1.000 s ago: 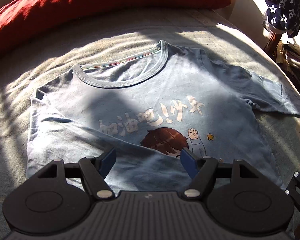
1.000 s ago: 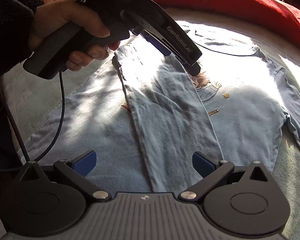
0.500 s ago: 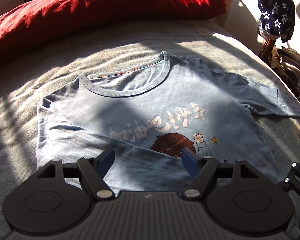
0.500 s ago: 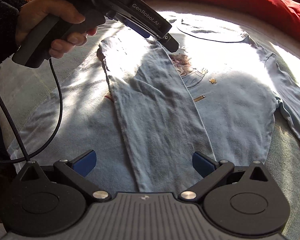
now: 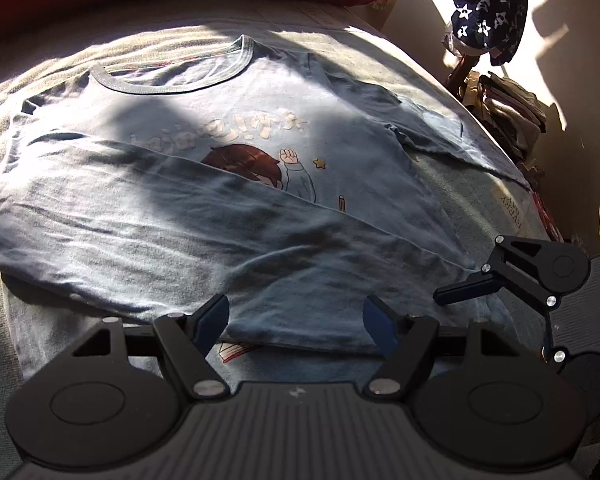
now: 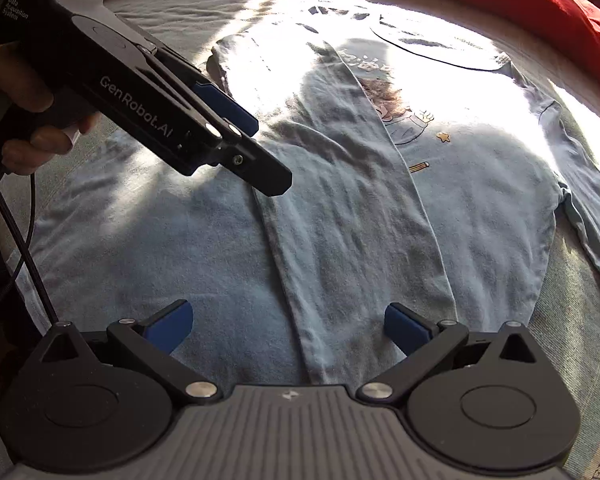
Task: Fold clothes
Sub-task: 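Lift the right gripper and move it across the shirt toward the collar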
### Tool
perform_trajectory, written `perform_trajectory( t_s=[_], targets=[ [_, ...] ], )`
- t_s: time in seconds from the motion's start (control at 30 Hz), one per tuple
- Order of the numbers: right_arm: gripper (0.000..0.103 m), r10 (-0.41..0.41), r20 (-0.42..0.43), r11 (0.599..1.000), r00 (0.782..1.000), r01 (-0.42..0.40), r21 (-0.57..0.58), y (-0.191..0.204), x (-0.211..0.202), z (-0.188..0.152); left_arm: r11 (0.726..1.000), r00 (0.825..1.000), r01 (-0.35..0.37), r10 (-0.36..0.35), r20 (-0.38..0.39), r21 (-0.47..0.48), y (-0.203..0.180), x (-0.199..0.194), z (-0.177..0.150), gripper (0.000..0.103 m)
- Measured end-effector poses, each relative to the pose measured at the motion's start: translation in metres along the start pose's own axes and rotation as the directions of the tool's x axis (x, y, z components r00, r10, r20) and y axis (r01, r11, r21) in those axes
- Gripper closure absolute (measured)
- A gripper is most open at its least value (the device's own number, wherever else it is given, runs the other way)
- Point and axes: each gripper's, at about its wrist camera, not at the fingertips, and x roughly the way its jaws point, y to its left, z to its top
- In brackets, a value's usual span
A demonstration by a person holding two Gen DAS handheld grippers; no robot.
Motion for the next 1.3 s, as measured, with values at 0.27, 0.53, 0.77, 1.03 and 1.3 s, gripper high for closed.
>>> perform_trajectory(
  t_s=[0.27, 0.53, 0.77, 1.03, 1.3],
  targets=[
    [0.000, -0.018, -0.036, 1.000, 0.999, 0.019, 0.011, 0.007, 0.002, 0.007, 0.995, 0.998, -0.056, 0.058, -0.025, 0.077, 0.000, 0.008, -0.007, 0.028],
    [0.000, -0.038, -0.033, 0.999, 0.999, 0.039, 0.037, 0.009, 0.002, 0.013, 0.983, 0.981, -0.175, 0.169, -0.092, -0.055, 0.035, -0.024, -0.043, 0.028],
    [0.000, -0.044, -0.095, 0.999, 0.994, 0.044, -0.001, 0.015, 0.017, 0.014, 0.974, 0.981, -0.184, 0.174, -0.085, -0.135, 0.024, -0.065, -0.085, 0.028],
    [0.000, -0.093, -0.133, 0.994, 0.987, 0.085, -0.061, 0.026, 0.028, 0.012, 0.974, 0.974, -0.199, 0.184, -0.131, -0.111, 0.013, -0.075, -0.124, 0.028],
    [0.000, -0.107, -0.152, 0.992, 0.983, 0.094, -0.087, 0.032, 0.026, 0.014, 0.980, 0.980, -0.191, 0.186, -0.076, -0.063, 0.007, -0.086, -0.111, 0.028]
  ],
)
